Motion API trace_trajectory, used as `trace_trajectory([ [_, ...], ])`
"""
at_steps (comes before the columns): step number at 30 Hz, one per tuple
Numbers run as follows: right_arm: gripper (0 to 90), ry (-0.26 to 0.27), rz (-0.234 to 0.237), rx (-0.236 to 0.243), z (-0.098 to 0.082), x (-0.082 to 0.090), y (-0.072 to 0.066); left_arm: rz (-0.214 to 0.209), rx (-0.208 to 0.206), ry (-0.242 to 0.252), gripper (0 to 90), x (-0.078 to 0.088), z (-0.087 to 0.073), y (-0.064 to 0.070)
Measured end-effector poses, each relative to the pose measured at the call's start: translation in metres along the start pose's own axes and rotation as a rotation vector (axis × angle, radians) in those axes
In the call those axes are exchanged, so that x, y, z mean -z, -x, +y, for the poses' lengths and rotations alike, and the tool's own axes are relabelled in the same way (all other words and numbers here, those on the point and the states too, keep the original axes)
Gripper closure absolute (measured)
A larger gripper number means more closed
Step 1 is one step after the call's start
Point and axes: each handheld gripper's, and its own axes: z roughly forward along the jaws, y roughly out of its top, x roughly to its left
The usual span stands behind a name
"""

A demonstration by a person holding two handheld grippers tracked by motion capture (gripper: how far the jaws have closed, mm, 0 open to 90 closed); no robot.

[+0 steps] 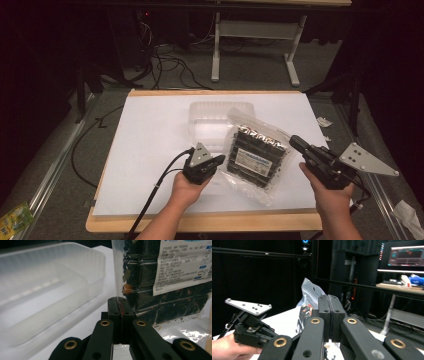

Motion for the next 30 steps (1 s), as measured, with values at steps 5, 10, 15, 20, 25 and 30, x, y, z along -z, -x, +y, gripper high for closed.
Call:
trace_trajectory([
  [5, 90.0, -0.012, 0.052, 0.009, 0.008, -0.030, -0.012, 0.094, -0.001, 0.022, 90.0, 0.034, -0.011, -0.013],
  [10, 90.0, -0.024, 0.099, 0.012, 0.006, -0.057, -0.027, 0.163, 0.005, 0.028, 90.0, 0.053, -0.029, -0.022],
  [15, 90.0, -0.051, 0.115, 0.011, -0.009, -0.072, -0.037, 0.188, -0.009, 0.014, 90.0, 0.052, -0.048, -0.028],
  [20, 90.0, -0.066, 0.118, -0.013, -0.025, -0.073, -0.036, 0.200, -0.031, -0.008, 90.0, 0.045, -0.058, -0.032],
  [25, 90.0, -0.065, 0.132, -0.018, -0.029, -0.074, -0.038, 0.204, -0.027, 0.001, 90.0, 0.043, -0.062, -0.033],
  [30, 85.0, -0.064, 0.135, 0.005, -0.026, -0.073, -0.042, 0.211, -0.037, -0.006, 90.0, 0.041, -0.064, -0.032],
])
